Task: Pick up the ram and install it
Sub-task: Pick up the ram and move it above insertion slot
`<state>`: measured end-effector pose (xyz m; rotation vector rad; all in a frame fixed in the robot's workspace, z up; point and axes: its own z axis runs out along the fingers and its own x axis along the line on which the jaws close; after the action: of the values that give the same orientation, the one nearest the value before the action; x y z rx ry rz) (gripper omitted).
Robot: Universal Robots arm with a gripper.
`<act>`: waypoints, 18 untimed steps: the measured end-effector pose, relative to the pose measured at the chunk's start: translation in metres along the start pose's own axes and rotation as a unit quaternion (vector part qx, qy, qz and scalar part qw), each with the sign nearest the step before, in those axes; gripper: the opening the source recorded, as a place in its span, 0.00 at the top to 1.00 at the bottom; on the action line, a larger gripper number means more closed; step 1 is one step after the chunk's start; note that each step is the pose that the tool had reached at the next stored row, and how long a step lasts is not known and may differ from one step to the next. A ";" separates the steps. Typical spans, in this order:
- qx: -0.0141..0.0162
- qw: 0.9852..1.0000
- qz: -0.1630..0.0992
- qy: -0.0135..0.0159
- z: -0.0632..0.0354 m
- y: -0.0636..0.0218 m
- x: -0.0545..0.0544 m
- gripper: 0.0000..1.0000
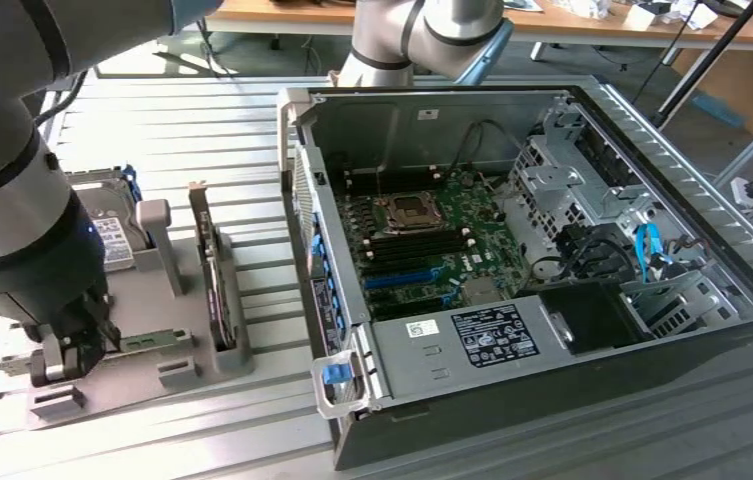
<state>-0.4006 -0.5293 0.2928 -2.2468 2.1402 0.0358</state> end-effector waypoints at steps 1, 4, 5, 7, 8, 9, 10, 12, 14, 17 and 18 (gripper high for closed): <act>0.000 1.000 0.000 0.000 -0.0123 -0.0002 -0.001 0.88; 0.000 1.000 0.000 0.000 -0.0380 -0.0005 -0.002 0.88; 0.000 1.000 0.000 0.000 -0.0425 -0.0005 -0.002 0.88; 0.000 1.000 0.000 0.000 -0.0487 -0.0006 -0.002 0.88; 0.000 1.000 0.000 0.000 -0.0513 -0.0006 -0.002 0.88; 0.000 1.000 0.000 0.000 -0.0556 -0.0007 -0.002 0.88; 0.000 1.000 0.000 0.000 -0.0594 -0.0007 -0.003 0.88; 0.000 1.000 0.000 0.000 -0.0662 -0.0008 -0.003 0.88; 0.000 1.000 0.000 0.000 -0.0724 -0.0009 -0.003 0.88; 0.000 1.000 0.000 0.000 -0.0796 -0.0010 -0.003 0.88; 0.000 1.000 0.000 0.000 -0.0826 -0.0010 -0.004 0.88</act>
<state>-0.4005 -0.5293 0.3754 -2.2468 2.1401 0.0358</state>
